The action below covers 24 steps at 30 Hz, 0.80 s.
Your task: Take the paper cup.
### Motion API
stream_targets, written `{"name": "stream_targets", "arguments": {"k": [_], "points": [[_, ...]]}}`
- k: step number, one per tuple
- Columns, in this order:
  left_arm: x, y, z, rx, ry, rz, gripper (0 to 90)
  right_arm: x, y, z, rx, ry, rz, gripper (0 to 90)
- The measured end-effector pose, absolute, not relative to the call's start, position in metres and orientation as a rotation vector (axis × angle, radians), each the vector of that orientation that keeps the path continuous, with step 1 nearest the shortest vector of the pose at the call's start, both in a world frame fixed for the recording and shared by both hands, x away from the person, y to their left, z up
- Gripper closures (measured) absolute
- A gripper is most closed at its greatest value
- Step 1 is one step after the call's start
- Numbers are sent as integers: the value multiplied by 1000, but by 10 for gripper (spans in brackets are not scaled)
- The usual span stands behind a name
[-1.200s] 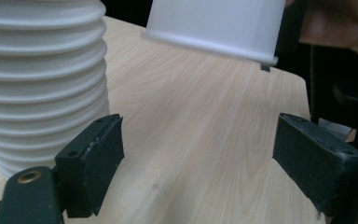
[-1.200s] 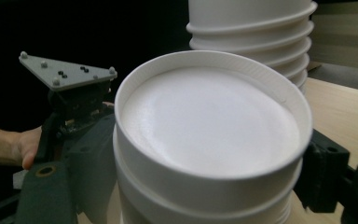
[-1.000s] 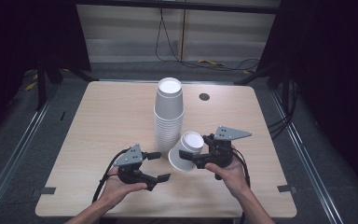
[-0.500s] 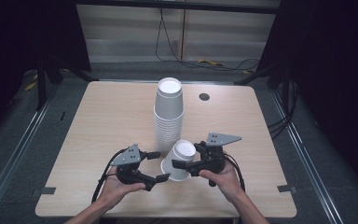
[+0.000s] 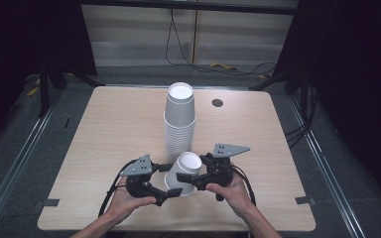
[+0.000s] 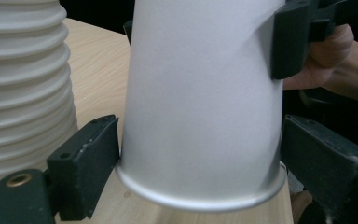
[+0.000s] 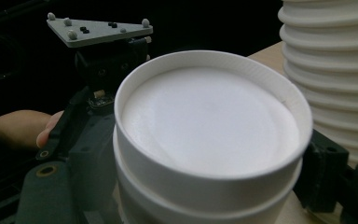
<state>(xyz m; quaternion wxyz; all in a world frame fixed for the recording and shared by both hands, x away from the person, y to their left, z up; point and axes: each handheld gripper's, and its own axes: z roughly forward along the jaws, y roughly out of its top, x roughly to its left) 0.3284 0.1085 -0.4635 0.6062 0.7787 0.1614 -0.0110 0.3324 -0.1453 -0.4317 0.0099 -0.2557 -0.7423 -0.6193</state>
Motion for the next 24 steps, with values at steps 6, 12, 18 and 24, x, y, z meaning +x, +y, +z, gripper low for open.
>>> {"name": "stream_targets", "arguments": {"k": [6, 12, 18, 24], "points": [[327, 105, -465, 1810, 378, -22, 55, 330, -138, -431, -772, -2309, -1941, 218], [327, 101, -463, 1820, 371, -2, 35, 329, -135, -431, -762, -2311, -1942, 218], [327, 100, -464, 1830, 369, 1, 61, 328, -132, -432, -761, -2319, -1943, 217], [326, 99, -466, 1839, 357, -9, 97, 327, -131, -433, -749, -2325, -1946, 217]]}}
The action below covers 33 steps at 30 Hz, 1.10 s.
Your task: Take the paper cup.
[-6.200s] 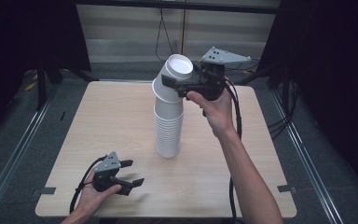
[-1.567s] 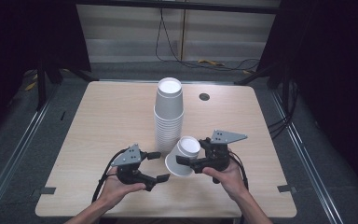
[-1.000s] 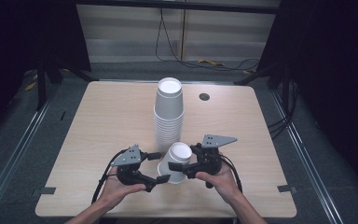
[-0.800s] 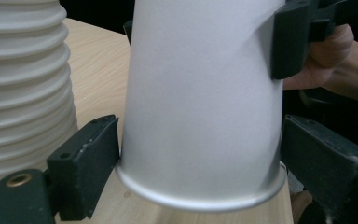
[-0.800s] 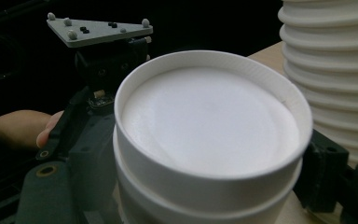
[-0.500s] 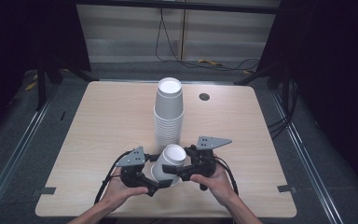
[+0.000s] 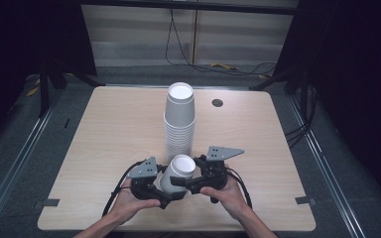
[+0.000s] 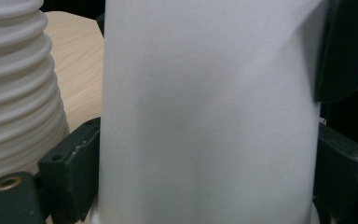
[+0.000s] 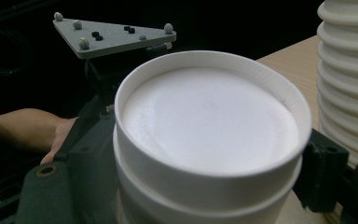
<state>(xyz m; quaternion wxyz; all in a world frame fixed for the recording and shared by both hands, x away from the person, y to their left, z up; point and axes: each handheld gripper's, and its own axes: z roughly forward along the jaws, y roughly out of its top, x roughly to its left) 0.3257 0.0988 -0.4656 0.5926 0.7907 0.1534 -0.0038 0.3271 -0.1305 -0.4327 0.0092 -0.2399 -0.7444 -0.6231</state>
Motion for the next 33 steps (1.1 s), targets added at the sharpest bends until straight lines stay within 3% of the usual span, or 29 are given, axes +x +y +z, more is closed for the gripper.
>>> {"name": "stream_targets", "arguments": {"k": [11, 13, 33], "points": [[325, 100, -464, 1867, 333, 12, 145, 328, -133, -433, -776, -2307, -1904, 194], [328, 100, -463, 1873, 331, 9, 148, 328, -133, -433, -791, -2313, -1898, 139], [335, 113, -462, 1940, 342, -1, 151, 330, -142, -426, -797, -2338, -1883, 137]]}}
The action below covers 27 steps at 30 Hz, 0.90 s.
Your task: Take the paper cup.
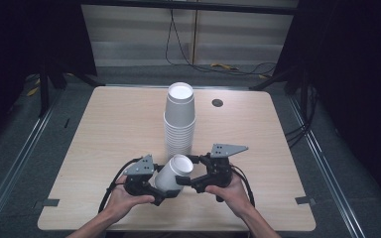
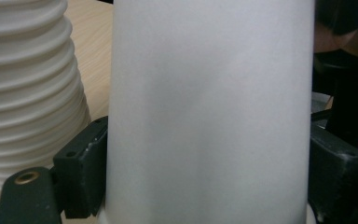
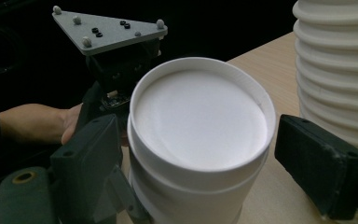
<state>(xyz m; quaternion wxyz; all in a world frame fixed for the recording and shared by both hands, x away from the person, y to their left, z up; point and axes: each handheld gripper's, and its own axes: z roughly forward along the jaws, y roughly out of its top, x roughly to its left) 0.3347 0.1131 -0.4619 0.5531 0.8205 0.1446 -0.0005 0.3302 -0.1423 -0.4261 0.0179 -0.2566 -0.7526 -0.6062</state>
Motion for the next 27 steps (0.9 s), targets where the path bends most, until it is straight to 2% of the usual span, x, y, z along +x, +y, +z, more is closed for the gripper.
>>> {"name": "stream_targets", "arguments": {"k": [27], "points": [[340, 124, -455, 2076, 372, 46, 152, 329, -159, -426, -802, -2535, -1710, 139]]}}
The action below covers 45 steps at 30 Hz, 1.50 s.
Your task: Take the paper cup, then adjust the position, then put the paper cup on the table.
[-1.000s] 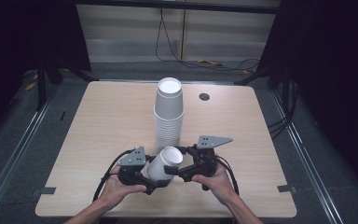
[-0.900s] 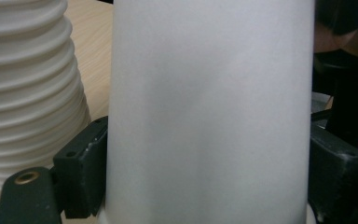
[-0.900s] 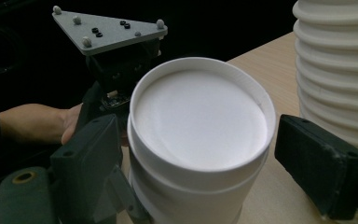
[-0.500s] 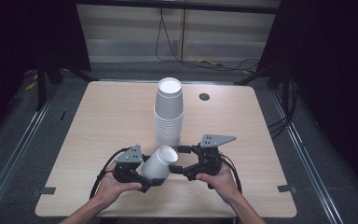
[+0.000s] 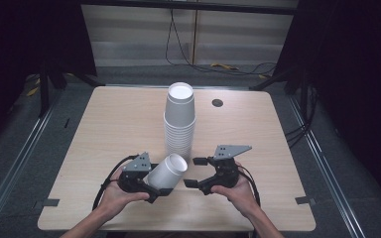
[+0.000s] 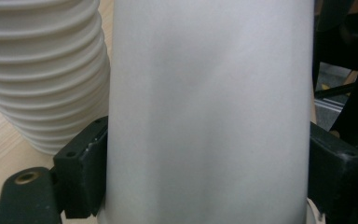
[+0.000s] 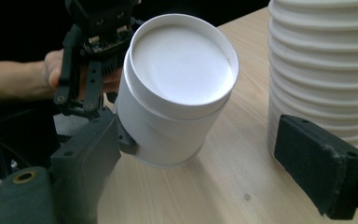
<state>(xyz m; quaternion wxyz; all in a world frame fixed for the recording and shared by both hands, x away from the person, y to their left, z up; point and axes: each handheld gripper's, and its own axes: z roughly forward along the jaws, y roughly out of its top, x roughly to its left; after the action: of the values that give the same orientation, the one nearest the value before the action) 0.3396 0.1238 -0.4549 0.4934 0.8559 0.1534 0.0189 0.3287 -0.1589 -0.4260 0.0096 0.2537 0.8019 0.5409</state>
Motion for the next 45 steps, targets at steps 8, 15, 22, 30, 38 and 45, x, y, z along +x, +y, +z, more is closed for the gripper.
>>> {"name": "stream_targets", "arguments": {"k": [8, 15, 22, 30, 38, 45], "points": [[339, 122, -454, 2139, 367, 76, 153, 330, -159, -427, 770, 2546, 1613, 142], [339, 121, -454, 2183, 345, 95, 154, 329, -156, -427, 737, 2597, 1535, 152], [338, 121, -453, 2219, 348, 109, 155, 329, -150, -425, 736, 2648, 1485, 152], [337, 110, -453, 2285, 291, 134, 157, 330, -147, -423, 703, 2707, 1434, 176], [330, 102, -452, 2348, 234, 180, 156, 330, -144, -425, 659, 2771, 1337, 177], [329, 98, -450, 2415, 196, 157, 156, 327, -136, -426, 573, 2834, 1247, 166]]}}
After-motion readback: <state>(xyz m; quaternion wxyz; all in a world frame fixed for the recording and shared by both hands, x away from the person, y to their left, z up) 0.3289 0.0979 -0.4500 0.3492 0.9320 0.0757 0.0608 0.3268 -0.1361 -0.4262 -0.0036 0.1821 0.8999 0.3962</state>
